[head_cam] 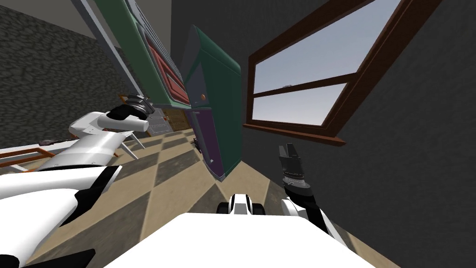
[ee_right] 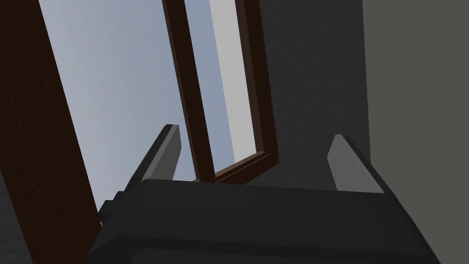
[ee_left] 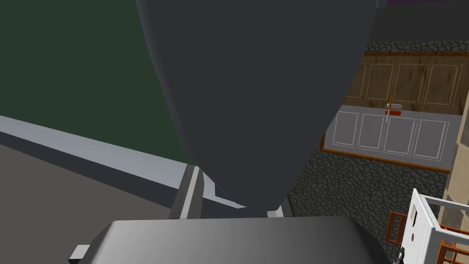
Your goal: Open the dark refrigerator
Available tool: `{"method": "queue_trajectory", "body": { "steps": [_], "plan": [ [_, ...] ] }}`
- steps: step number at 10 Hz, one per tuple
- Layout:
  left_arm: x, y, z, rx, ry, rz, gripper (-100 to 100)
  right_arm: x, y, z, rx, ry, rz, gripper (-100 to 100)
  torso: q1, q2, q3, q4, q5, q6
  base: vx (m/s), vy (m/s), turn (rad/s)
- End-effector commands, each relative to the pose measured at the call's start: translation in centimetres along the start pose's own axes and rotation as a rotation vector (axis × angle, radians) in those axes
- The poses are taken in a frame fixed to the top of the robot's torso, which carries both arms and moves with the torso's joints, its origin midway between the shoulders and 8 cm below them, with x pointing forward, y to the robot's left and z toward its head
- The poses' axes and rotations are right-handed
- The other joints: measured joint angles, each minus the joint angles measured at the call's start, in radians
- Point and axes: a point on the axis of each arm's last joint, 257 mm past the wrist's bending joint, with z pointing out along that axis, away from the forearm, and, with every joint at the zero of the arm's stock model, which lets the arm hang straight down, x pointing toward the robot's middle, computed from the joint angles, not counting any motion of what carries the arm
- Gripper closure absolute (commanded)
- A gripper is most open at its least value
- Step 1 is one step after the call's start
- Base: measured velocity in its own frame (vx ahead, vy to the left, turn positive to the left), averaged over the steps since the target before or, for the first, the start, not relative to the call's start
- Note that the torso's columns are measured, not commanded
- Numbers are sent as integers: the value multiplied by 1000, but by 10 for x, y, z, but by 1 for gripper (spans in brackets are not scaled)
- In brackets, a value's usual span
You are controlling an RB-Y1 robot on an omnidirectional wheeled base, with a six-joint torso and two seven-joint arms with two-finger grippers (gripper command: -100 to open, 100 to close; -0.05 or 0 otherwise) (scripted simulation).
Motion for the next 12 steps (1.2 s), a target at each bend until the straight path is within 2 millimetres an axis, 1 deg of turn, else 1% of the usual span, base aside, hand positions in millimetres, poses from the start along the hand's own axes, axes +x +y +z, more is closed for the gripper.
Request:
{"method": "queue_trajectory", "body": {
  "steps": [1, 2, 3, 4, 5, 6, 7, 8, 9, 10, 11, 12],
  "plan": [
    [-24, 3, -1, -17, -36, 7, 100, 0, 0, 0, 0, 0, 0, 0, 0, 2, 2, -1, 2, -1, 24, -17, 32],
    [-36, -3, -3, 0, -31, -25, 100, 0, 0, 0, 0, 0, 0, 0, 3, 4, 3, 0, 4, 1, -147, -25, -306],
    [-55, -19, -3, 24, -48, -30, 100, 0, 0, 0, 0, 0, 0, 0, 3, 10, 5, 0, 3, 8, -214, 18, -362],
    [-71, -30, -4, 44, -63, -20, 100, 0, 0, 0, 0, 0, 0, 0, 3, 12, 7, 3, 0, 5, -116, 34, -96],
    [-105, -19, -9, 17, -120, -6, 100, 0, 0, 0, 0, 0, 0, 0, 2, 11, 6, 7, -3, -1, -21, 39, -27],
    [-113, -21, -10, 16, -133, 2, 100, 0, 0, 0, 0, 0, 0, 0, 4, 10, 9, 7, 1, -9, 10, 13, 19],
    [-113, -21, -10, 16, -133, 2, 100, 0, 0, 0, 0, 0, 0, 0, 5, 13, 11, 9, 2, -9, 18, -13, 33],
    [-103, -8, -11, 0, -115, 13, 100, 0, 0, 0, 0, 0, 0, 0, 6, 15, 11, 11, 1, -7, 0, -14, 17],
    [-93, -11, -10, 5, -93, 5, 100, 0, 0, 0, 0, 0, 0, 0, 5, 17, 13, 8, 3, -5, -96, 152, -36],
    [-93, -11, -10, 5, -93, 5, 100, 0, 0, 0, 0, 0, 0, 0, 12, 21, 14, 8, 2, -1, -117, 191, -77],
    [-84, -14, -8, 11, -74, -7, 100, 0, 0, 0, 0, 0, 0, 0, 8, 19, 13, 7, 2, -1, -100, 270, -105],
    [-84, -14, -8, 11, -74, -7, 100, 0, 0, 0, 0, 0, -1, 0, 8, 14, 9, 7, 0, 0, -113, 256, -68]
  ]
}}
